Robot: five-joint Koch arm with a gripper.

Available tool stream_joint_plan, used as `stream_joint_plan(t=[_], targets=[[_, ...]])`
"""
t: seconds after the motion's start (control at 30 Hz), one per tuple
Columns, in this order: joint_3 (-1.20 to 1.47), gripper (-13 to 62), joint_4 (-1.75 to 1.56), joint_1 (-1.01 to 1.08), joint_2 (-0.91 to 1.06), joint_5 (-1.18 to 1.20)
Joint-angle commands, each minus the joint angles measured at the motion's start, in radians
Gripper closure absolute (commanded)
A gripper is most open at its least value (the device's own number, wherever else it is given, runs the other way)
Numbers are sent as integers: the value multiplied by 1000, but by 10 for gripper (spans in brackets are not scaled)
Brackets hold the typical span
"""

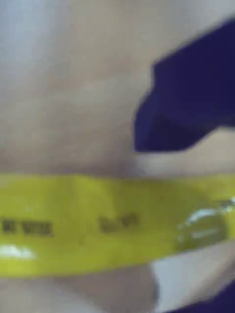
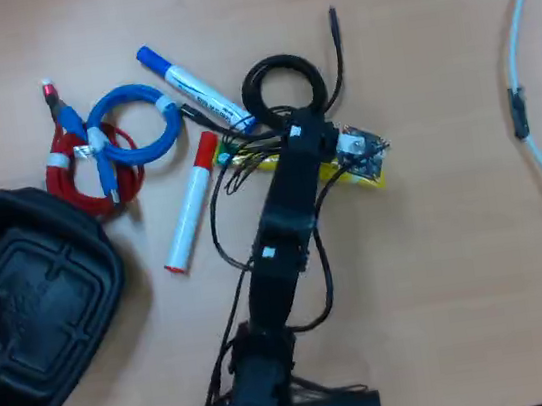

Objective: Pick up the yellow instant coffee stick, then put it in the black bowl

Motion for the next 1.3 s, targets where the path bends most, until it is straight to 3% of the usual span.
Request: stream_joint_plan(t=[0.0, 0.13, 0.2, 0.27, 0.43, 0.47, 0.57, 0.93, 1.27], targets=[[-84, 136, 17, -6, 6, -18], [-81, 143, 11, -23, 5, -18], [-77, 186, 12, -23, 5, -18], [-74, 265, 14, -21, 5, -20], [-64, 561, 17, -18, 3, -20], [-60, 592, 17, -18, 3, -18], [-52, 548, 18, -18, -8, -3], [-55, 558, 173, 0, 12, 64], [-54, 558, 281, -57, 284, 249]])
